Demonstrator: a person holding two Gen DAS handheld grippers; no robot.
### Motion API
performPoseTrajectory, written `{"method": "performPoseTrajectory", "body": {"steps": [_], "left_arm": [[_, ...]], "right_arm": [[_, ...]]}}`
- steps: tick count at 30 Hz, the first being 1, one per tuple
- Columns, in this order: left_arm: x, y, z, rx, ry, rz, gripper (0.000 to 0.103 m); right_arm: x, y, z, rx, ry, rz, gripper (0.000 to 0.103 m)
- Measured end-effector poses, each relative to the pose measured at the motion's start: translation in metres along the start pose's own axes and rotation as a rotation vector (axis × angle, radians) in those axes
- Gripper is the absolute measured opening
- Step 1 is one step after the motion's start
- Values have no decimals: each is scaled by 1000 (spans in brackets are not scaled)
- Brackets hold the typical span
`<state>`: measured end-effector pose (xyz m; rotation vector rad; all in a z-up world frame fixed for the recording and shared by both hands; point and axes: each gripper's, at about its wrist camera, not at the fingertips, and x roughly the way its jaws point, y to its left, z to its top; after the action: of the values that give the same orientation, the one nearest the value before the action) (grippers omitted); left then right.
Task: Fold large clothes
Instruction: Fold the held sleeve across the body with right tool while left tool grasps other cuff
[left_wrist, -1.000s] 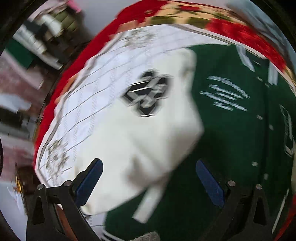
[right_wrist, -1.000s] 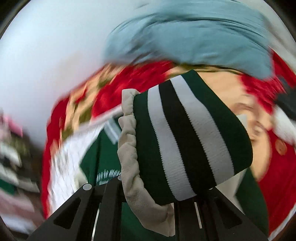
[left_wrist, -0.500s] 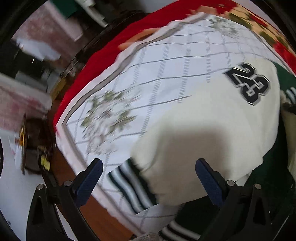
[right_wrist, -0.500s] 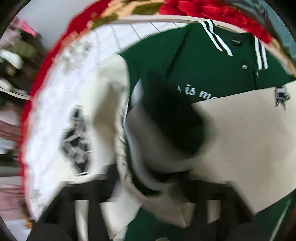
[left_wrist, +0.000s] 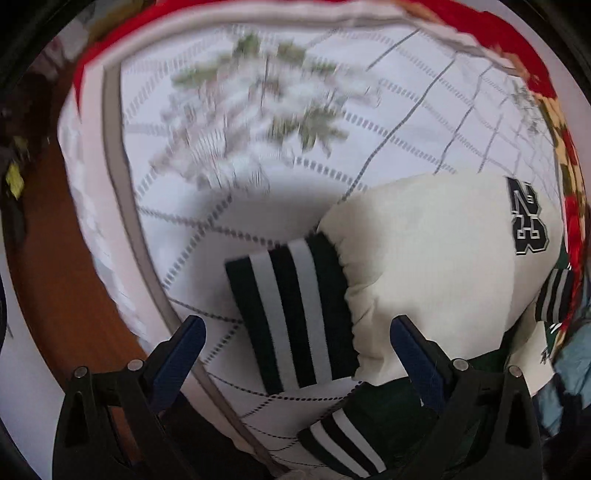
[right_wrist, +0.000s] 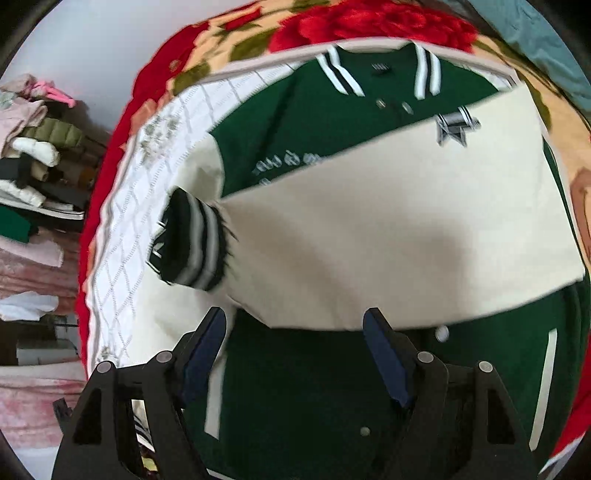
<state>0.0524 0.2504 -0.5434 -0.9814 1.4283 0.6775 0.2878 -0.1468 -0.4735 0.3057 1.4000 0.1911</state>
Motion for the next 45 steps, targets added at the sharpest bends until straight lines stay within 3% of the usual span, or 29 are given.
{"method": "performPoseTrajectory", "body": {"steps": [2, 3, 5, 7, 9, 12, 18, 21, 24, 26, 29, 30, 31, 33, 37, 41, 45], "left_arm": [[18, -3, 0, -4, 37, -29, 100], [23, -6, 0, 0, 38, -29, 93], [29, -16, 1, 39, 3, 16, 76], [22, -29, 5, 105, -73, 62, 47], [9, -40, 15, 162, -138, 87, 30], [-11, -47, 48, 212, -232, 129, 27], [-26, -68, 152, 295, -343, 176, 27], [-10, -83, 193, 361, -361, 222, 28], [0, -92, 220, 395, -353, 237, 35], [-1, -89, 220, 383, -356, 213, 37], [-17, -74, 215, 331, -353, 166, 47], [-24, -66, 215, 316, -354, 156, 59], [-30, -60, 211, 294, -354, 136, 75], [-44, -51, 208, 251, -367, 93, 84], [-70, -43, 189, 196, -425, 90, 84], [-58, -39, 170, 165, -374, 26, 84], [-19, -57, 154, 145, -272, -14, 84]], "right_arm": [[6, -8, -3, 33, 24, 5, 78], [9, -10, -5, 44, 29, 3, 78], [15, -9, -5, 54, 33, 1, 78], [19, -5, -4, 58, 27, -5, 78], [18, 1, -2, 48, 3, -16, 78], [15, 17, 2, 18, -34, -7, 78], [49, 60, 21, -17, 20, 78, 78], [82, 88, 29, -57, 66, 81, 78], [120, 108, 31, -71, 125, 17, 78], [138, 115, 31, -82, 136, -40, 77], [138, 123, 30, -95, 73, -86, 53], [133, 124, 30, -98, 51, -106, 34], [126, 123, 30, -89, 28, -113, 26], [112, 114, 33, -23, 2, -91, 21], [88, 107, 47, 59, -81, -67, 20], [85, 114, 77, 75, -139, -49, 20], [126, 114, 102, 61, 13, -37, 34]]}}
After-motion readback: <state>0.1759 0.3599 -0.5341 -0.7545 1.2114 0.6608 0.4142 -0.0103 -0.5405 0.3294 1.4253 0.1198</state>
